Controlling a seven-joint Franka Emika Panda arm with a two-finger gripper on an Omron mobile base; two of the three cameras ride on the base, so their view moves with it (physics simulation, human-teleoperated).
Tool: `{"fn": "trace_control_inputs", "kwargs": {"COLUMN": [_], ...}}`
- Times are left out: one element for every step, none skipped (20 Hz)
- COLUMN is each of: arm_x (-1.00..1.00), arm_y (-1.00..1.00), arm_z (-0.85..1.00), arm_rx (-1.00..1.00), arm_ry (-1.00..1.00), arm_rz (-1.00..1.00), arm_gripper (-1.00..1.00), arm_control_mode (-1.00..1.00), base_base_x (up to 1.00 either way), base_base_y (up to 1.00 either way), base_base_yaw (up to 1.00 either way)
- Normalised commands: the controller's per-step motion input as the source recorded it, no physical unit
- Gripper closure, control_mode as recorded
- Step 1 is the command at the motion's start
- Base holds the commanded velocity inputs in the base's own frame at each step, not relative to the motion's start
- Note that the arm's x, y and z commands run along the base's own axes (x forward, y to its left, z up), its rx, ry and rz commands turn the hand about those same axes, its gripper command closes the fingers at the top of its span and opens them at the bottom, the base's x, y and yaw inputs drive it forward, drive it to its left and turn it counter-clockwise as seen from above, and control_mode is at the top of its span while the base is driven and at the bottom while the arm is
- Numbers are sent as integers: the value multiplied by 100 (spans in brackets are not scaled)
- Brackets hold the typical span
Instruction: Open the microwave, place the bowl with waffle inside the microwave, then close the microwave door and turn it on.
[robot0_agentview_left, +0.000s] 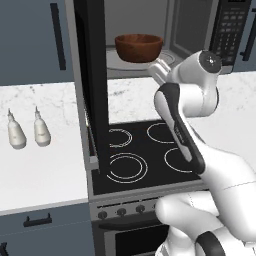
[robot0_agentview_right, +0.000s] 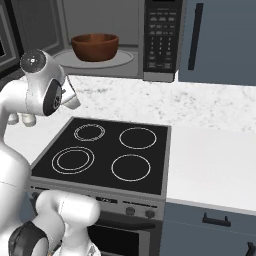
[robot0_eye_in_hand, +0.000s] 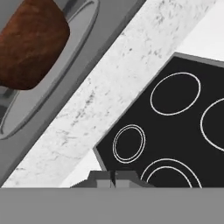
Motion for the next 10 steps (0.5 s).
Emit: {"fn": "trace_control_inputs", "kwargs": {"arm_x": [-4,0,0,0,0,0,0,0,0,0], "arm_y": [49,49,54,47,40,35,35,19,10,6], "arm_z": [-100,-100,-100,-100,-100,-100,-100,-100,-94,-82], "arm_rx": [-38,-43,-49,-52,-50,-46,-45,-39,-35,-33], "arm_ry": [0,0,0,0,-6,-5,-5,0,0,0], "arm_rz": [32,30,29,30,33,33,33,33,33,33], "arm_gripper": [100,100,100,100,100,100,100,100,100,100], "arm_control_mode": [-100,-100,-100,-100,-100,-100,-100,-100,-100,-100], "base_base_x": [0,0,0,0,0,0,0,0,0,0], "base_base_y": [0,0,0,0,0,0,0,0,0,0], "base_base_yaw": [0,0,0,0,0,0,0,0,0,0]}}
